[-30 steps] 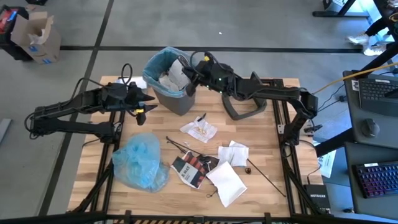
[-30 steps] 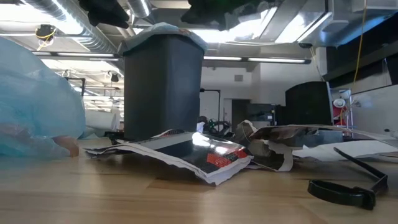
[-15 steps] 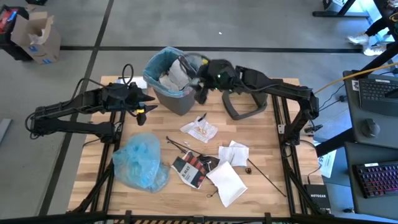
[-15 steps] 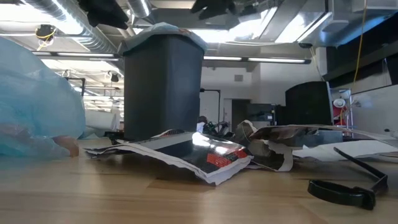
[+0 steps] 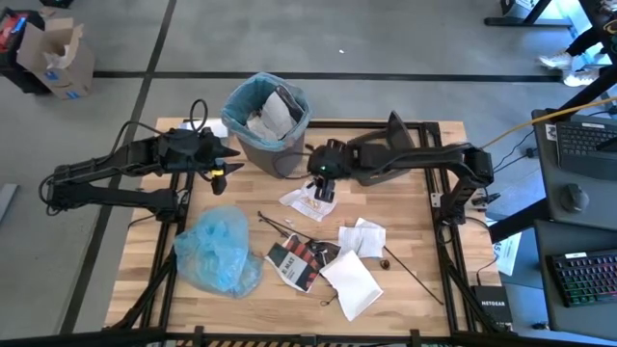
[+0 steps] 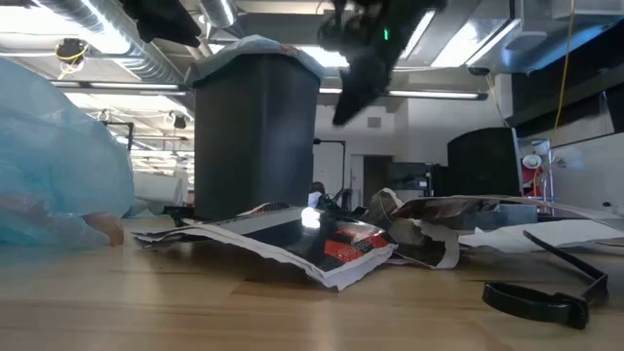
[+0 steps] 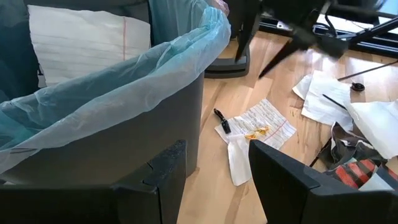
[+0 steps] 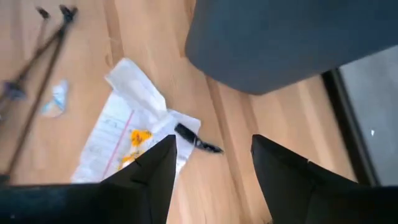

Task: Pick and place trash into bin
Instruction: Put the black cellophane into the trash bin

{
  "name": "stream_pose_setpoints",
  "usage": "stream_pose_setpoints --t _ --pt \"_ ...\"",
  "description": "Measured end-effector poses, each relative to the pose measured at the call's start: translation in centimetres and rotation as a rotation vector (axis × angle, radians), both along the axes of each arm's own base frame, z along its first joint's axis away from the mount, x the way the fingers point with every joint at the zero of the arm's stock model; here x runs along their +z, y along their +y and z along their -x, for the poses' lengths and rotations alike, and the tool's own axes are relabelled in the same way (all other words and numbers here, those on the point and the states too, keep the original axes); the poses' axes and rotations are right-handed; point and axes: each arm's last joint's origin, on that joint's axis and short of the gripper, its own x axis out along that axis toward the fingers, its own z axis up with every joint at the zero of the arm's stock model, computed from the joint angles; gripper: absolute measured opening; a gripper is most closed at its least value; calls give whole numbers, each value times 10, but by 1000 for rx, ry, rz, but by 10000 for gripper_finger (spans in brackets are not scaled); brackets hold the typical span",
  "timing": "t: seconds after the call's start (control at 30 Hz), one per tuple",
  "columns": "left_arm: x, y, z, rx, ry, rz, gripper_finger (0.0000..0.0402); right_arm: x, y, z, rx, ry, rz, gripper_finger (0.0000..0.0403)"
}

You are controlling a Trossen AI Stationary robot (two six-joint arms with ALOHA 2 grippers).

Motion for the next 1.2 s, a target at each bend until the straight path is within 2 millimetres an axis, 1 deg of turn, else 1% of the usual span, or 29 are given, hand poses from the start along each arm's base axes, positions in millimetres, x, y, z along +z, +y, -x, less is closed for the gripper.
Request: stream_pose_setpoints --t 0.1,0.2,0.3,0.43,0.6,0.73,0.9,0.97,1.03,1.1,1.2 --pt "0 0 0 -1 1 -2 166 -29 -1 1 40 -24 18 198" --pt "0 0 0 -3 1 -4 166 -50 -4 4 48 -32 31 197" --pt "0 0 0 -3 1 -4 166 -66 -10 7 56 -31 2 197" --pt "0 0 0 3 -3 6 166 -84 -21 0 73 -34 -75 197" --pt "0 0 0 5 -4 9 166 -115 -37 -11 83 5 -156 197" --pt "0 0 0 7 -5 12 166 -131 -46 -12 77 53 -162 197" --pt "0 0 0 10 -9 17 166 -136 -52 -12 66 61 -164 194" --pt "0 0 0 12 -11 20 166 -137 -53 -11 65 68 -174 180" --pt "0 0 0 14 -10 22 166 -137 -55 -10 65 72 -186 150" --pt "0 0 -1 13 -9 22 166 -137 -54 -9 67 79 -190 105" --pt "-1 0 -2 11 -3 20 166 -136 -54 -9 69 77 -190 27"
